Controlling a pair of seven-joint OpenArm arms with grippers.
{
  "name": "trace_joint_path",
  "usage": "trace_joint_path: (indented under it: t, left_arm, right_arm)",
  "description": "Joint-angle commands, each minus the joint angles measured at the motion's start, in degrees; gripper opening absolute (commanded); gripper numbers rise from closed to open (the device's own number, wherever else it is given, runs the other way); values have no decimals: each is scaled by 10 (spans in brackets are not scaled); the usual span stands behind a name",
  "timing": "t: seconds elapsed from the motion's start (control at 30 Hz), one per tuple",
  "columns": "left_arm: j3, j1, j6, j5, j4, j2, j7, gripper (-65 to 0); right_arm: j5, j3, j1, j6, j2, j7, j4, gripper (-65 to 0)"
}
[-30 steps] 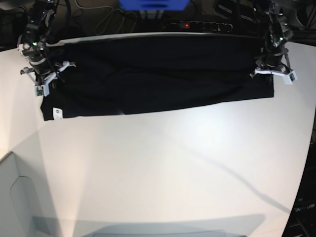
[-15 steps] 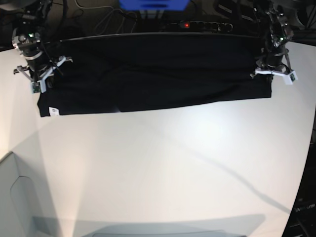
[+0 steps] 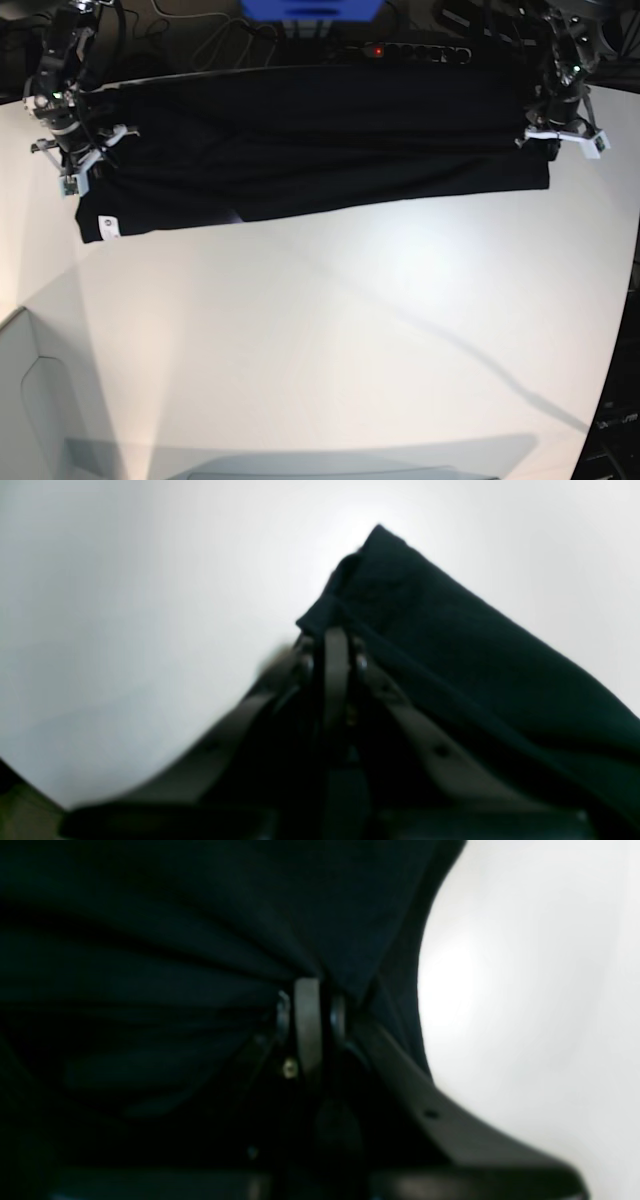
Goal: Fold the T-shirt properly
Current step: 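Lower the folded edge and smooth the strip flat with both grippers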
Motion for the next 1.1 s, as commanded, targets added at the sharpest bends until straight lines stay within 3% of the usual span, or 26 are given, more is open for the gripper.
trace_joint_path:
  t: [0.0,0.4,0.67,1.07]
  left_arm:
    - [-4,3,2,4,8,-8,-16,-650]
    - [78,-26,2,3,-104,-3,-19,-649]
    - [83,-133,2,4,-179,-3,-17,-650]
    - [76,-139,2,4,-85,-8,-19,-650]
  right_arm:
    - [-6,2,-2,4,8,0,1,-650]
    - [-7,-19,15,4,5,0,-1,-650]
    - [-7,-18,86,4,9,0,-82,-650]
    - [-7,-17,116,4,20,0,-102,-650]
